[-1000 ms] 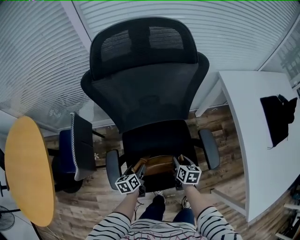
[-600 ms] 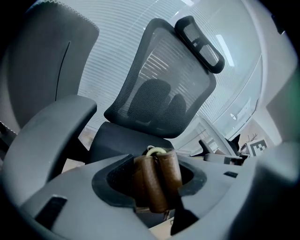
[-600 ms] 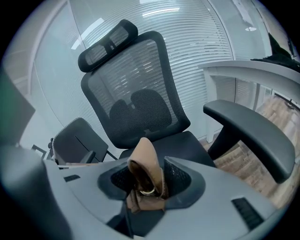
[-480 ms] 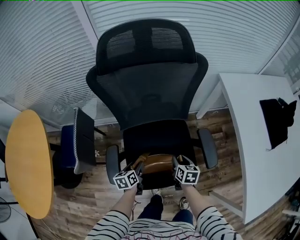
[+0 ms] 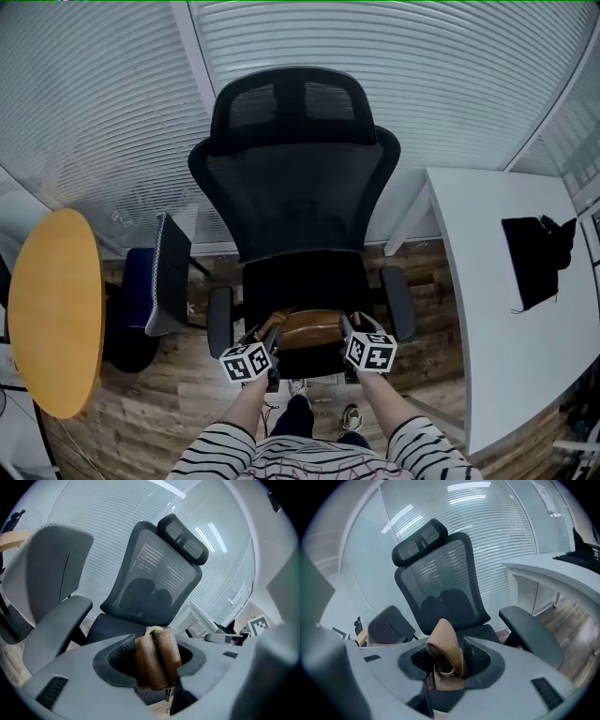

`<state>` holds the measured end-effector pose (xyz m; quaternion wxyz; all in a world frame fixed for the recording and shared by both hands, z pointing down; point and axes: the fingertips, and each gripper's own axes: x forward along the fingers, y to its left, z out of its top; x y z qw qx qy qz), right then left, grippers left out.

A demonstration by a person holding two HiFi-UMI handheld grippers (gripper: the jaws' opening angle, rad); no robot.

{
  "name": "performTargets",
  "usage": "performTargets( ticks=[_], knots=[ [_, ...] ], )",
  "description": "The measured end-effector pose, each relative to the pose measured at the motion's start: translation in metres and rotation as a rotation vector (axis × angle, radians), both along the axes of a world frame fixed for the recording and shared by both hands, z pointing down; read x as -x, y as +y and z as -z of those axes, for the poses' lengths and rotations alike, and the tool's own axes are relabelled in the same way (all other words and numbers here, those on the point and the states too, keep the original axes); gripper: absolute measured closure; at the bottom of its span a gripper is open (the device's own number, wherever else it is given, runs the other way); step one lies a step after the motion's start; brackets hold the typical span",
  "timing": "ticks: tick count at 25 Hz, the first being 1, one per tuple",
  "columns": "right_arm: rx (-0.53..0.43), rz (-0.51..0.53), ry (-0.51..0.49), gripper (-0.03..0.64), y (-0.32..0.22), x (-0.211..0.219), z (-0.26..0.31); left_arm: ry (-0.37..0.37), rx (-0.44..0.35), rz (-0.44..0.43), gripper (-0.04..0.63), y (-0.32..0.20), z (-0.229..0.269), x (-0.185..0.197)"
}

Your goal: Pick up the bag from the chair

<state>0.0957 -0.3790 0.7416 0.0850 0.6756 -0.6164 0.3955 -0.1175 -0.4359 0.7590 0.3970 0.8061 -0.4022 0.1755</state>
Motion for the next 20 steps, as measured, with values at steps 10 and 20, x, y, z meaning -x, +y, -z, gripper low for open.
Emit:
performTargets(
  ticks=[10,20],
  knots=[
    [-0.107,0.022,0.017,0.449,0.025,-0.007,0.067,0.018,-0.142,0.017,0.394,0.027,0.072,-0.005],
    [-0.201,0.039,0.023,0.454,0.057,-0.016,0.125,0.038,-0.254,0.056,0.394,0.061,0.134,-0.012]
  ],
)
